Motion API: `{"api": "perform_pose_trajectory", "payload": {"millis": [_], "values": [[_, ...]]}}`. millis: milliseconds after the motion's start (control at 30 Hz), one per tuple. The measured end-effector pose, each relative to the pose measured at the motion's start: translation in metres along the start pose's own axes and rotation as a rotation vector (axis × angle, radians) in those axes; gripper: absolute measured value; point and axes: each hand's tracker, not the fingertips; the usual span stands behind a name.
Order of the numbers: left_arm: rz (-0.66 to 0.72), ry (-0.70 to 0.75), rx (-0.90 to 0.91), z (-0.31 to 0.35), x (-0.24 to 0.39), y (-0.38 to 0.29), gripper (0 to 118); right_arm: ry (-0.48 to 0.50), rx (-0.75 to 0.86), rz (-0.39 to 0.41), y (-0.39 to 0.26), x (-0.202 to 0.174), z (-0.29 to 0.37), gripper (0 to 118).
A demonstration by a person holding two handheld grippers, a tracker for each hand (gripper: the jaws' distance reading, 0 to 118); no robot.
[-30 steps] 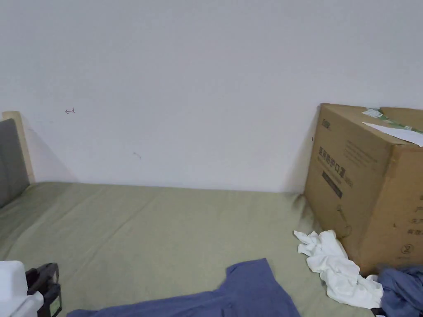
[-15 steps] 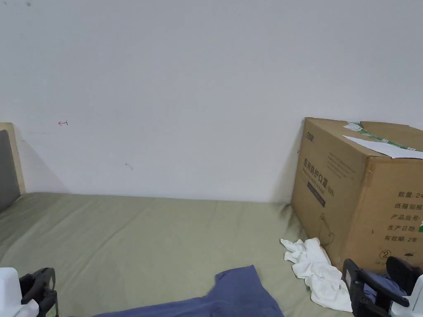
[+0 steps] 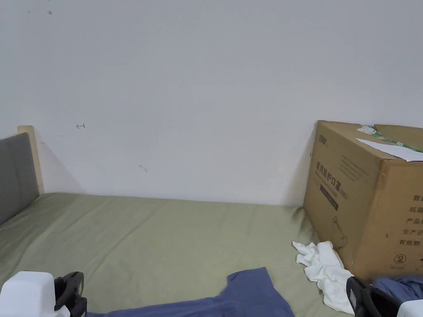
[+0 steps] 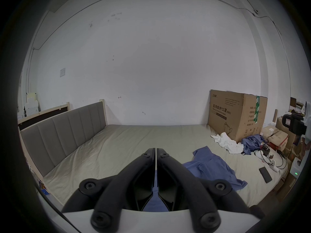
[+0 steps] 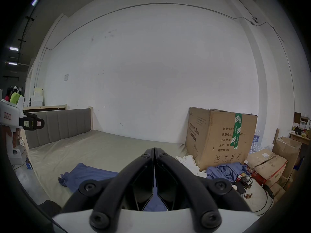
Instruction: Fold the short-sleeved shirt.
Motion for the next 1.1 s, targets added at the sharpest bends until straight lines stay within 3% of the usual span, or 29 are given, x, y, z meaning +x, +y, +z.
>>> {"api": "perform_pose_trajectory", "payload": {"millis": [167, 200, 233, 267, 300, 333, 367, 467, 733, 800, 867, 933, 1033, 1067, 1100], "values": [[0.067, -0.045, -0.090, -0.030, -0.020, -0.007, 9, 0.006, 0.012, 0.008, 0.005, -0.002, -0.004, 0], [0.086, -0.069, -0.154, -0.045, -0.028, -0.011, 19, 0.013, 0.014, -0.002, 0.006, -0.003, -0.005, 0], [0.093, -0.103, -0.247, -0.062, -0.036, -0.016, 36, 0.018, 0.013, -0.009, 0.007, -0.004, -0.006, 0], [0.123, -0.114, -0.291, -0.076, -0.043, -0.023, 68, 0.024, 0.012, -0.013, 0.006, -0.004, -0.007, 0], [0.168, -0.082, -0.305, -0.092, -0.051, -0.037, 86, 0.031, 0.015, -0.014, 0.006, -0.005, -0.007, 0], [0.199, -0.049, -0.342, -0.107, -0.059, -0.050, 99, 0.036, 0.015, -0.013, 0.007, -0.006, -0.008, 0], [0.225, -0.036, -0.380, -0.121, -0.067, -0.062, 101, 0.039, 0.016, -0.007, 0.007, -0.007, -0.008, 0], [0.273, 0.038, -0.521, -0.159, -0.088, -0.103, 101, 0.040, 0.006, 0.019, 0.005, -0.007, -0.007, 0], [0.215, 0.095, -0.786, -0.224, -0.106, -0.204, 100, 0.013, -0.071, 0.002, -0.015, 0.011, -0.025, 0], [0.219, 0.106, -0.792, -0.234, -0.110, -0.223, 86, 0.009, -0.096, 0.006, -0.022, 0.014, -0.029, 0], [0.235, 0.119, -0.821, -0.241, -0.114, -0.236, 82, 0.010, -0.120, 0.010, -0.028, 0.016, -0.033, 0], [0.243, 0.139, -0.840, -0.243, -0.117, -0.251, 53, 0.022, -0.157, 0.004, -0.038, 0.020, -0.038, 0], [0.250, 0.129, -0.789, -0.231, -0.112, -0.253, 38, 0.035, -0.242, -0.022, -0.056, 0.028, -0.049, 0], [0.230, 0.116, -0.790, -0.231, -0.111, -0.251, 16, 0.043, -0.264, -0.048, -0.063, 0.034, -0.052, 3], [0.230, 0.090, -0.787, -0.231, -0.110, -0.250, 3, 0.068, -0.307, -0.087, -0.071, 0.040, -0.058, 7]]}}
